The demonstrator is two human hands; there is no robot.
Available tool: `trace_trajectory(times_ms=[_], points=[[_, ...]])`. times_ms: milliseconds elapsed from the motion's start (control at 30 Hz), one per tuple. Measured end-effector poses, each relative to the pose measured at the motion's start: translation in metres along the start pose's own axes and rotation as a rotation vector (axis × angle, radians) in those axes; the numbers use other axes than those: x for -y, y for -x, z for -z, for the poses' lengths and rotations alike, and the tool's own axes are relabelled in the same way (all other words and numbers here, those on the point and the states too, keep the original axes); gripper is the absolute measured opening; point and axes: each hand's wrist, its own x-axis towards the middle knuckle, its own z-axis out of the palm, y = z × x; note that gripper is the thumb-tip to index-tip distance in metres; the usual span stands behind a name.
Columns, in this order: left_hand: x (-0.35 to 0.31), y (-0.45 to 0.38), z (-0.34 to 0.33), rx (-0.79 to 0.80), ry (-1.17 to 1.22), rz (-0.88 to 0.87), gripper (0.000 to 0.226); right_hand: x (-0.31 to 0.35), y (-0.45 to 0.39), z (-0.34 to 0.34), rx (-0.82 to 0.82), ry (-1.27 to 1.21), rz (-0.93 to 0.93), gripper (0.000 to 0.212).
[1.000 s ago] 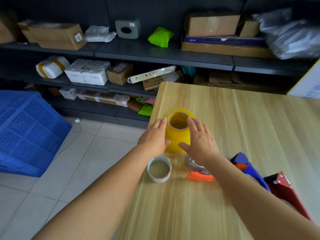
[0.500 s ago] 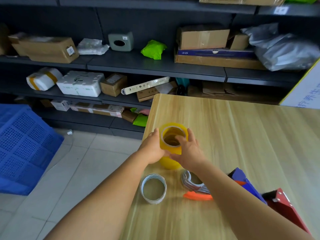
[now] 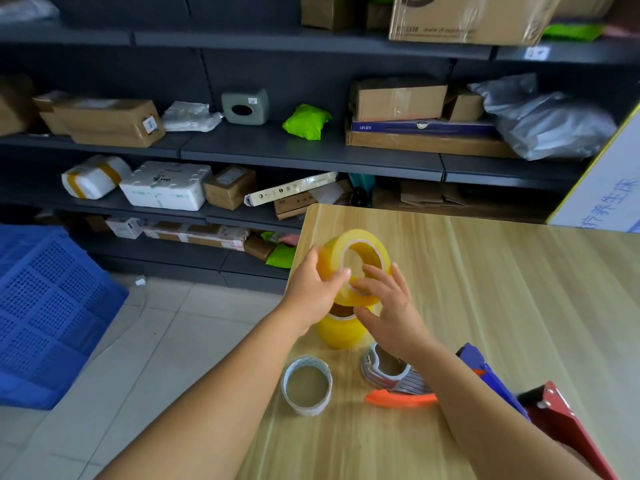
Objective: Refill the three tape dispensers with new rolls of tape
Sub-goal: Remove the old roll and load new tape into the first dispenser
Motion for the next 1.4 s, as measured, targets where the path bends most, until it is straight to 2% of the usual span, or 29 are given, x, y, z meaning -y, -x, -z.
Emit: trace_trajectory(times_ms=[100,167,267,367,467,533,633,767,967,1033,1133,1233,1267,1400], points=[[-0.006,0.018,-0.013,-0.038,-0.131,-0.151,0.081,0.021,0.006,0.015,0.005,-0.456,-0.279,0.038],[-0.006,0.033,-0.026,-0.07,-0.146,-0.238,0.078,0.031,0.008,0.023,-0.11,-0.643,-0.317,0.017],[-0.003,0.055,-0.04,-0.07,-0.103,-0.273,0.074,0.036,0.018,0.026,-0.164,-0.682,-0.381,0.028],[0.001,0.067,-0.044,0.053,0.01,-0.23,0.067,0.033,0.033,0.027,-0.124,-0.803,-0.43,0.014],[-0.004,0.073,-0.043,0.107,0.039,-0.178,0.061,0.024,0.051,0.032,-0.093,-0.761,-0.41,0.028],[-0.007,0.074,-0.042,0.109,-0.019,-0.165,0.067,0.017,0.063,0.038,-0.056,-0.772,-0.376,0.032],[-0.01,0.072,-0.039,0.193,-0.133,-0.121,0.088,0.007,0.077,0.046,-0.001,-0.856,-0.368,0.035],[-0.008,0.076,-0.044,0.335,-0.101,-0.022,0.106,-0.005,0.087,0.052,0.034,-0.933,-0.438,0.03],[0.002,0.087,-0.05,0.285,-0.005,0.044,0.108,-0.01,0.098,0.044,0.13,-0.981,-0.503,0.026],[0.005,0.088,-0.05,0.232,0.009,0.044,0.105,-0.009,0.097,0.037,0.059,-0.911,-0.558,0.028],[0.013,0.089,-0.045,0.161,-0.011,0.07,0.093,-0.015,0.09,0.027,-0.063,-0.535,-0.602,0.031],[0.021,0.088,-0.036,0.097,-0.075,0.112,0.089,-0.032,0.09,0.015,0.131,0.018,-0.509,0.042],[0.024,0.087,-0.034,0.072,-0.113,0.128,0.089,-0.035,0.092,0.009,0.202,0.132,-0.473,0.048],[0.032,0.087,-0.03,-0.009,-0.219,0.175,0.088,-0.04,0.099,-0.018,0.419,0.354,-0.343,0.07]])
